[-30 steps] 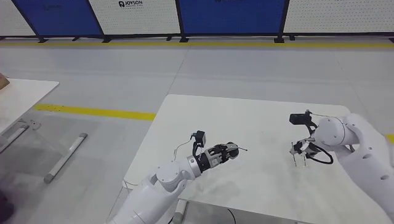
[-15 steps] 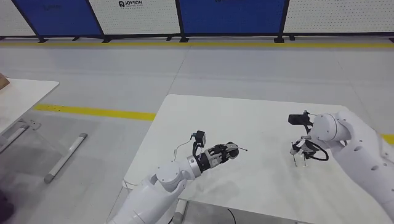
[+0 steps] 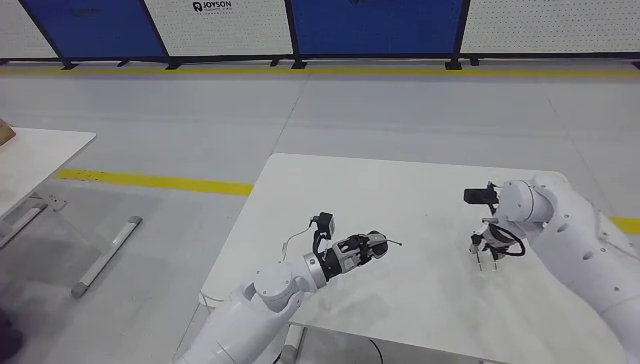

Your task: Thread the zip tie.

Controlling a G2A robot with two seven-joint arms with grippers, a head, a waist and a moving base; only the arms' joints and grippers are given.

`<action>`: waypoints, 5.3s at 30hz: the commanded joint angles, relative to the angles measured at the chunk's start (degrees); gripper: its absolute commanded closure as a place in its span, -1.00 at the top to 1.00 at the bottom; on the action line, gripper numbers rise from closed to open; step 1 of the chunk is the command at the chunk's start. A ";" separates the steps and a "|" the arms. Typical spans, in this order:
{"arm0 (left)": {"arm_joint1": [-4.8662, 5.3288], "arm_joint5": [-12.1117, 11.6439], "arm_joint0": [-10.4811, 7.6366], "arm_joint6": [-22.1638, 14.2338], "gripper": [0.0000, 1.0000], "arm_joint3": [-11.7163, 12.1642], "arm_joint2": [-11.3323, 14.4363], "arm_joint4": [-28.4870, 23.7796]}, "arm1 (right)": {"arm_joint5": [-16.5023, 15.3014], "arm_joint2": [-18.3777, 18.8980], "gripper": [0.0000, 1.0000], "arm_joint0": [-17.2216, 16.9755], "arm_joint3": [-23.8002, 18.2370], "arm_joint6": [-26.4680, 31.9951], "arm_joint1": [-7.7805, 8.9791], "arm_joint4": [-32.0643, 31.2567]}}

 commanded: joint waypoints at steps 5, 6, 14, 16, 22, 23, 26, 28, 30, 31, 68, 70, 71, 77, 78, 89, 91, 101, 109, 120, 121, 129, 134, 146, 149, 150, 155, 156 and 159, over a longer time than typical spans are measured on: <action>0.00 0.00 0.00 0.00 -1.00 0.00 0.00 0.00 | -1.05 -1.78 -0.36 1.46 4.03 0.00 -2.02 0.61; 0.00 0.00 0.00 0.00 -1.00 0.00 0.00 0.00 | -1.20 -2.07 -0.30 1.61 4.57 0.00 -2.32 0.62; 0.00 0.00 0.00 0.00 -1.00 0.00 0.00 0.00 | -2.51 -3.67 -0.38 2.97 9.28 0.00 -4.78 1.06; 0.00 0.00 0.00 0.00 -1.00 0.00 0.00 0.00 | -2.80 -4.02 -0.42 3.16 10.19 0.00 -5.29 1.05; 0.00 0.00 0.00 0.00 -1.00 0.00 0.00 0.00 | -3.81 -4.59 -0.48 3.72 13.25 0.00 -6.76 1.38; 0.00 0.00 0.00 0.00 -1.00 0.00 0.00 0.00 | -4.03 -4.55 -0.50 3.78 13.73 0.00 -6.95 1.54; 0.00 0.00 0.00 0.00 -1.00 0.00 0.00 0.00 | -4.63 -4.65 -0.50 3.81 15.10 -0.11 -7.60 1.50; 0.00 0.00 0.00 0.00 -1.00 0.00 0.00 0.00 | -4.88 -4.76 -0.50 3.85 15.97 -0.18 -8.08 1.38; 0.00 0.00 0.00 0.00 -1.00 0.00 0.00 0.00 | -5.15 -4.81 -0.50 3.94 16.81 -0.20 -8.49 1.34; 0.00 0.00 0.00 0.00 -1.00 0.00 0.00 0.00 | -5.31 -4.82 -0.52 4.02 17.25 -0.22 -8.69 1.33; 0.00 0.00 0.00 0.00 -1.00 0.00 0.00 0.00 | -7.00 20.30 -1.00 -11.41 -14.43 -4.12 4.99 -2.22; 0.00 0.00 0.00 0.00 -1.00 0.00 0.00 0.00 | -7.55 24.30 -1.00 -15.00 -18.80 -3.15 6.71 -1.97; 0.00 0.00 0.00 0.00 -1.00 0.00 0.00 0.00 | -7.55 24.30 -1.00 -15.00 -18.80 -3.15 6.71 -1.97; 0.00 0.00 0.00 0.00 -1.00 0.00 0.00 0.00 | -7.55 24.30 -1.00 -15.00 -18.80 -3.15 6.71 -1.97; 0.00 0.00 0.00 0.00 -1.00 0.00 0.00 0.00 | -7.55 24.30 -1.00 -15.00 -18.80 -3.15 6.71 -1.97; 0.00 0.00 0.00 0.00 -1.00 0.00 0.00 0.00 | -8.90 25.10 -1.00 -18.53 -21.01 -13.54 5.79 5.65; 0.00 0.00 0.00 0.00 -1.00 0.00 0.00 0.00 | -9.38 26.46 -1.00 -19.39 -22.11 -17.02 5.71 8.48; 0.00 0.00 0.00 0.00 -1.00 0.00 0.00 0.00 | -8.94 29.34 -1.00 -23.53 -27.22 -24.85 5.94 11.36; 0.00 0.00 0.00 0.00 -1.00 0.00 0.00 0.00 | -8.94 29.34 -1.00 -23.53 -27.22 -24.85 5.94 11.36; -1.55 -1.01 -2.15 16.43 -1.00 2.73 4.27 7.07 | -8.94 29.34 -1.00 -23.53 -27.22 -24.85 5.94 11.36; -1.61 -0.86 -2.24 16.39 -1.00 2.81 4.49 6.96 | -8.94 29.34 -1.00 -23.53 -27.22 -24.85 5.94 11.36; -1.61 -0.86 -2.24 16.39 -1.00 2.81 4.49 6.96 | -5.26 29.10 -1.00 -24.55 -27.55 -29.84 5.76 8.58; -1.61 -0.86 -2.24 16.39 -1.00 2.81 4.49 6.96 | -9.76 30.15 -1.00 -26.99 -29.49 -32.57 5.43 14.59; -1.61 -0.86 -2.24 16.39 -1.00 2.81 4.49 6.96 | -14.79 32.46 -1.00 -29.52 -31.03 -30.91 5.81 19.38; -1.61 -0.86 -2.24 16.39 -1.00 2.81 4.49 6.96 | -14.79 32.46 -1.00 -29.52 -31.03 -30.91 5.81 19.38; -1.61 -0.86 -2.24 16.39 -1.00 2.81 4.49 6.96 | -14.79 32.46 -1.00 -29.52 -31.03 -30.91 5.81 19.38; -1.61 -0.86 -2.24 16.39 -1.00 2.81 4.49 6.96 | -14.79 32.46 -1.00 -29.52 -31.03 -30.91 5.81 19.38; -1.61 -0.86 -2.24 16.39 -1.00 2.81 4.49 6.96 | -14.79 32.46 -1.00 -29.52 -31.03 -30.91 5.81 19.38; -1.61 -0.86 -2.24 16.39 -1.00 2.81 4.49 6.96 | -14.79 32.46 -1.00 -29.52 -31.03 -30.91 5.81 19.38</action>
